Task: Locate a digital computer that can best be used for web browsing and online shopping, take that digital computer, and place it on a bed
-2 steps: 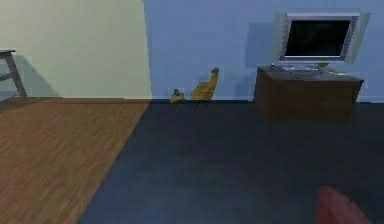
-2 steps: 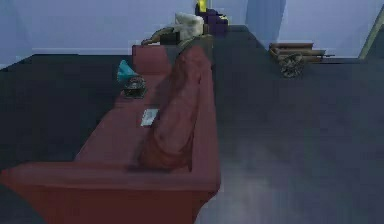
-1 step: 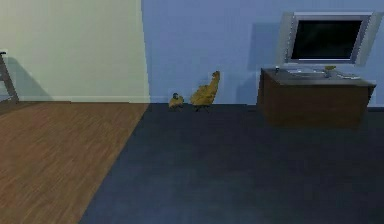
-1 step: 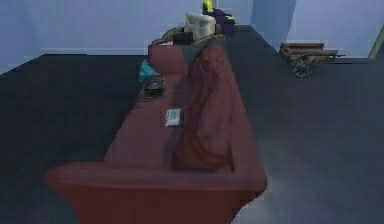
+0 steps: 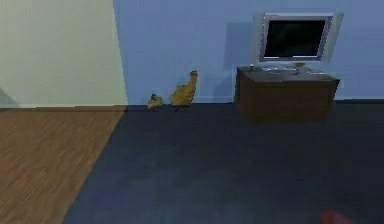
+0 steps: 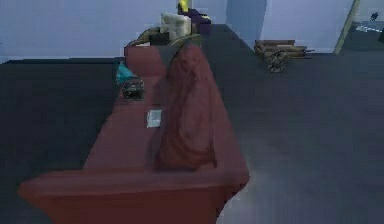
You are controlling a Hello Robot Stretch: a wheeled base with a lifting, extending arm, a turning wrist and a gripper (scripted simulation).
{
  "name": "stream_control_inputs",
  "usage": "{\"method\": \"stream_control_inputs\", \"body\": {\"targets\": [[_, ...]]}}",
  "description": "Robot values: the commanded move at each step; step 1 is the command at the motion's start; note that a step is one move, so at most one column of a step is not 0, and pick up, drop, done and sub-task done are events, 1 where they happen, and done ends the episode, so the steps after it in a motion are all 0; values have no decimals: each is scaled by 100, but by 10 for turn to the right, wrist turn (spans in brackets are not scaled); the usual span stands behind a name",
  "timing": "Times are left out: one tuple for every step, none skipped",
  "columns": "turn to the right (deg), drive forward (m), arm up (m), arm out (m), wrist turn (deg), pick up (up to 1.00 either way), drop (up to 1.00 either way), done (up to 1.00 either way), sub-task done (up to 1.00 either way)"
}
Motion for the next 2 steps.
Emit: {"method": "stream_control_inputs", "body": {"targets": [[0, 95, 0, 0, 0, 0, 0, 0, 0], [390, 0, 0, 0, 0, 0, 0, 0, 0]]}}
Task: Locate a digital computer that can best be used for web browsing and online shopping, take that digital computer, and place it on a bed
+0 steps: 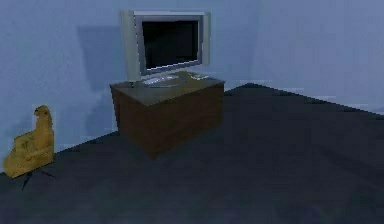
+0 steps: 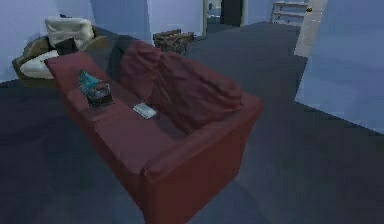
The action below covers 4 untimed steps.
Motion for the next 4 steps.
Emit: {"method": "stream_control_inputs", "body": {"targets": [[0, 45, 0, 0, 0, 0, 0, 0, 0], [450, 0, 0, 0, 0, 0, 0, 0, 0], [0, 100, 0, 0, 0, 0, 0, 0, 0], [0, 100, 0, 0, 0, 0, 0, 0, 0]]}}
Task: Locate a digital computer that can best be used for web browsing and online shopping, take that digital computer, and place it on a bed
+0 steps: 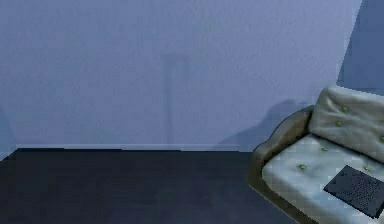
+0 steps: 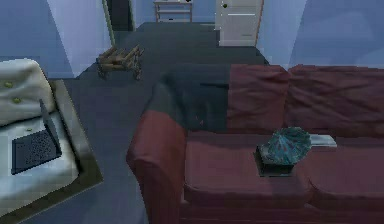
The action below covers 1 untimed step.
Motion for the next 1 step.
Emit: {"method": "stream_control_inputs", "body": {"targets": [[30, 0, 0, 0, 0, 0, 0, 0, 0]]}}
